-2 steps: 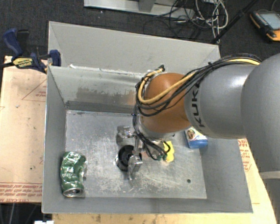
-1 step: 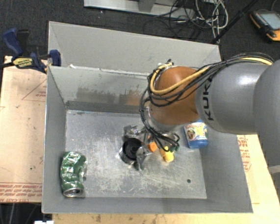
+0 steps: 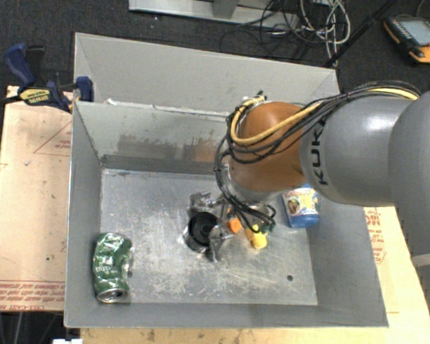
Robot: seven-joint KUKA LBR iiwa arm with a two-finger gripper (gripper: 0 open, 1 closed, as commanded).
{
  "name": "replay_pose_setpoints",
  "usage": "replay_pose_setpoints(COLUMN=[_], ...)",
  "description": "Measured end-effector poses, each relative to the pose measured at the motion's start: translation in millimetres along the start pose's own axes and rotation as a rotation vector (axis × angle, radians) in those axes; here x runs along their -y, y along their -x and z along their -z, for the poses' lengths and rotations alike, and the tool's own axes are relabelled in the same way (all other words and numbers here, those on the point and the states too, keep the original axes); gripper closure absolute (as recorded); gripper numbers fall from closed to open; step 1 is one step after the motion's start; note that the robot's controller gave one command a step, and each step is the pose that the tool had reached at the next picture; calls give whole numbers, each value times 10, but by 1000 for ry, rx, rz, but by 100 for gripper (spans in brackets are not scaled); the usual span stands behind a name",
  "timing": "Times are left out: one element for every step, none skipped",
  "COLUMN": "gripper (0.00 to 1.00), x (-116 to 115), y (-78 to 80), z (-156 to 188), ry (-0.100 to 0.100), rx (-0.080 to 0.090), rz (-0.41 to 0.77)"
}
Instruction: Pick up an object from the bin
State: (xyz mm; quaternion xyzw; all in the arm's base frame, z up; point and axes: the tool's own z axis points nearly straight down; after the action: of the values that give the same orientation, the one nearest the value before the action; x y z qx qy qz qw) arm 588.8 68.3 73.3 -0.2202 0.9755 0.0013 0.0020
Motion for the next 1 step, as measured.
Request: replay_pose_setpoints(gripper=[100], x=[-46], y=[-75], z=[338], ry=[1], rx=[-6], rz=[-23])
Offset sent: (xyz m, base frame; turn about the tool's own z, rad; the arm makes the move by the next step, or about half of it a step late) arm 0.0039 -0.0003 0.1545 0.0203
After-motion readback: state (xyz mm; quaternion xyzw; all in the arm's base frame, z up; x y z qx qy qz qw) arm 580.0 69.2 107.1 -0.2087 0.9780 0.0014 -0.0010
